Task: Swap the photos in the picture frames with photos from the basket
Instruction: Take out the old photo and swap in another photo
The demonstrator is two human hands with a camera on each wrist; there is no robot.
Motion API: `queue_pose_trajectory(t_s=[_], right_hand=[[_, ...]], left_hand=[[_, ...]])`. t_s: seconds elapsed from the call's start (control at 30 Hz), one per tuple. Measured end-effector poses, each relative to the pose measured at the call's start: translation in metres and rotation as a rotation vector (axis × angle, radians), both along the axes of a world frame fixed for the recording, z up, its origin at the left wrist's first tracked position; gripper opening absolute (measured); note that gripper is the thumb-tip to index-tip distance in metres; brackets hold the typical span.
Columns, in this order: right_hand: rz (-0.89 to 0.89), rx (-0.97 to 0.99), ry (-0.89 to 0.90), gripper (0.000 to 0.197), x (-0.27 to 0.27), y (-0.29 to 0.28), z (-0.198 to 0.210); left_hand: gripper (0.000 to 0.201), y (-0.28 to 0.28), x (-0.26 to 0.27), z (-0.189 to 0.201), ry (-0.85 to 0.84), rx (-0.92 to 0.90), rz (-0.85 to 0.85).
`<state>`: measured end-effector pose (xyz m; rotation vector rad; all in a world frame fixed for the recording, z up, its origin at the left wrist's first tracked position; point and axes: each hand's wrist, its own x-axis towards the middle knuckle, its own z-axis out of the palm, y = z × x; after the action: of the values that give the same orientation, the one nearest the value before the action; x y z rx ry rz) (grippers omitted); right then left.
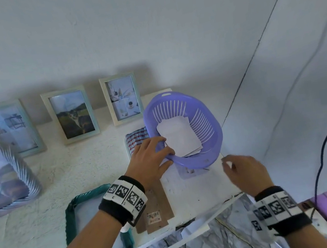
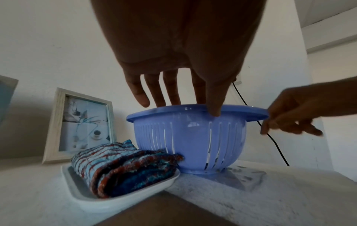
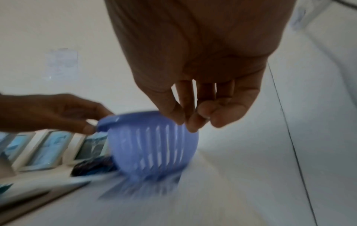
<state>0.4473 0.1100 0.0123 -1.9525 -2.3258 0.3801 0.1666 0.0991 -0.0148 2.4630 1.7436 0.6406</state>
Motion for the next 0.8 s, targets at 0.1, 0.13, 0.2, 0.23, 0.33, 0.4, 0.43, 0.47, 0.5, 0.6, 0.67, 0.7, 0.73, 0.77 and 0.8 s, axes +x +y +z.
queue_pose_trajectory(t_s=[0.1, 0.13, 0.2, 0.23, 0.33, 0.4, 0.43, 0.47, 0.5, 0.6, 0.67, 0.7, 0.73, 0.77, 0.8], right_hand=[[0.027, 0.183, 0.018, 0.024, 0.0, 0.03, 0.039], [0.078, 0.214, 0.006, 0.024, -0.009, 0.043, 0.053], [0.22, 0.21, -0.039, 0.026, -0.035, 0.073, 0.073], [0.298, 0.178, -0.086, 0.028, -0.052, 0.088, 0.08], [0.496, 0.04, -0.332, 0.036, -0.106, 0.13, 0.082], [0.559, -0.034, -0.499, 0.041, -0.139, 0.153, 0.07], [0.577, -0.054, -0.551, 0.041, -0.15, 0.161, 0.061], [0.581, -0.059, -0.592, 0.039, -0.158, 0.166, 0.054], [0.586, -0.048, -0.625, 0.037, -0.163, 0.17, 0.046], [0.585, -0.052, -0.688, 0.05, -0.17, 0.174, 0.029], [0.577, -0.068, -0.728, 0.06, -0.171, 0.174, 0.024], [0.57, -0.063, -0.743, 0.059, -0.17, 0.174, 0.021], [0.557, -0.054, -0.747, 0.057, -0.17, 0.175, 0.017], [0.544, -0.055, -0.743, 0.056, -0.17, 0.176, 0.015], [0.536, -0.058, -0.732, 0.058, -0.169, 0.177, 0.013]], left_hand=[[0.044, -0.002, -0.001, -0.003, -0.116, -0.061, 0.029], [0.047, -0.003, -0.001, -0.004, -0.136, -0.066, 0.054], [0.05, -0.004, -0.001, -0.004, -0.153, -0.086, 0.093], [0.051, -0.004, 0.0, -0.004, -0.166, -0.097, 0.101], [0.052, -0.004, 0.001, -0.004, -0.189, -0.115, 0.112], [0.048, -0.004, 0.002, -0.003, -0.188, -0.12, 0.12], [0.045, -0.003, 0.003, -0.004, -0.188, -0.12, 0.12], [0.044, -0.003, 0.003, -0.004, -0.186, -0.118, 0.119], [0.045, -0.002, 0.004, -0.005, -0.182, -0.111, 0.117], [0.046, -0.001, 0.003, -0.006, -0.169, -0.115, 0.114], [0.037, -0.001, 0.002, -0.007, -0.172, -0.128, 0.121], [0.033, -0.001, 0.002, -0.008, -0.172, -0.128, 0.125], [0.031, -0.001, 0.003, -0.009, -0.171, -0.128, 0.128], [0.03, -0.001, 0.003, -0.009, -0.168, -0.126, 0.129], [0.03, -0.002, 0.003, -0.009, -0.165, -0.127, 0.129]])
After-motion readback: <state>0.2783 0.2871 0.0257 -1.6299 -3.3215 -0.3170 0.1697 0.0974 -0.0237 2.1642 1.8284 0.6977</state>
